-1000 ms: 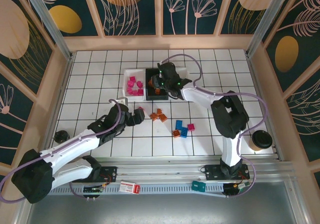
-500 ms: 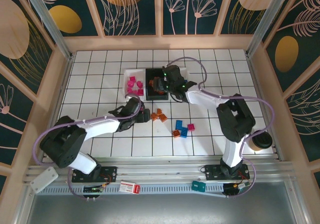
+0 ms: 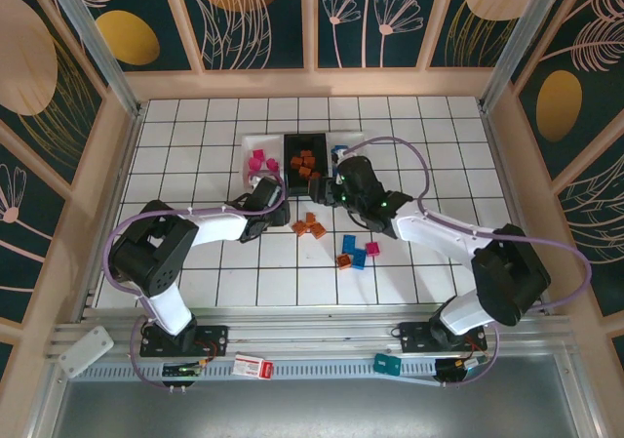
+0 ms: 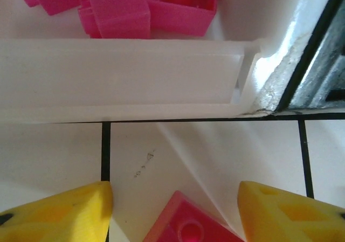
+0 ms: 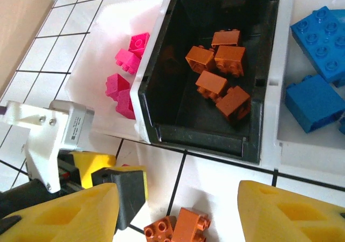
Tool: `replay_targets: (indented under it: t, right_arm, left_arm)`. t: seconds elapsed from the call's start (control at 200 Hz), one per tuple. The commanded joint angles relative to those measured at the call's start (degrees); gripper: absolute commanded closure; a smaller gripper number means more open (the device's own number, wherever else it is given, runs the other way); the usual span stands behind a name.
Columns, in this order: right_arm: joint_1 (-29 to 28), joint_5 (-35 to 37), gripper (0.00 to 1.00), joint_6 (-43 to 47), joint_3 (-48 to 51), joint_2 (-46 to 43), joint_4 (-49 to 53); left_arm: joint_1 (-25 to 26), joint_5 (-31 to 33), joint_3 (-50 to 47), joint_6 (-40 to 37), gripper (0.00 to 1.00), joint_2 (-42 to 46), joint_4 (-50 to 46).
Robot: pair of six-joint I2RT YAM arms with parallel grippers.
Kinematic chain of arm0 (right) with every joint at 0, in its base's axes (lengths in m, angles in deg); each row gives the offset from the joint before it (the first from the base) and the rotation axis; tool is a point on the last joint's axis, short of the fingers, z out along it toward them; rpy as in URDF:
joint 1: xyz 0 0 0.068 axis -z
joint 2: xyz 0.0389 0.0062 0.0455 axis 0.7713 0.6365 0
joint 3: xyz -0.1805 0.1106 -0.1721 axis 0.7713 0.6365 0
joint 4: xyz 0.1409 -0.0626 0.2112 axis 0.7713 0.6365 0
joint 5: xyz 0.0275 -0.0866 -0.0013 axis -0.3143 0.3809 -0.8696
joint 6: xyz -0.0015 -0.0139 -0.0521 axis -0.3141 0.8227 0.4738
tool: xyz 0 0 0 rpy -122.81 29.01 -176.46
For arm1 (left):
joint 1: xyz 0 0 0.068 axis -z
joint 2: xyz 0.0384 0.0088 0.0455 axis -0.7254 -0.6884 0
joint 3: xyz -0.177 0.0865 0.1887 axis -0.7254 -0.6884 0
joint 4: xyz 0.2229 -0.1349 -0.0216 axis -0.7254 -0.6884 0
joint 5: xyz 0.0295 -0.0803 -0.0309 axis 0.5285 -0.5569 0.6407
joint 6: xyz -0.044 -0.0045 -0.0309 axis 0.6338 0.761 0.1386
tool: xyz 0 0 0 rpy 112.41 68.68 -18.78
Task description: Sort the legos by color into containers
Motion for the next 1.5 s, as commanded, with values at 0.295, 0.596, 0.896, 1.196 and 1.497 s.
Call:
replay_targets:
  t: [0.295, 0.596, 0.896, 1.196, 1.497]
  right_arm:
    - [-0.2, 3.8, 0.39, -3.2, 6.9, -9.0, -2.5]
    - [-0.5, 2.7, 0.39, -4.9, 13.2, -12.5, -2.5]
    - [-2.7, 1.4, 0.39, -4.8, 17.2, -14.3, 0.6]
    - [-4.6, 0.8, 0.39, -0.8, 17.2, -11.7, 5.4]
    - [-9.1, 4.0, 0.38, 7.9, 8.0, 4.1, 9.0]
  left_arm:
    - [-0.1, -3.3, -2.7, 2.2, 0.65, 11.8, -1.3]
    - [-7.3, 0.3, 11.0, 0.1, 0.65, 11.8, -7.3]
    - [-12.9, 0.2, 28.2, -1.1, 0.66, -5.3, -11.5]
    - [-13.5, -3.9, 34.7, -1.3, 0.33, -8.1, -14.0]
    - [-9.1, -9.7, 18.6, 0.7, 0.10, 11.8, -7.2]
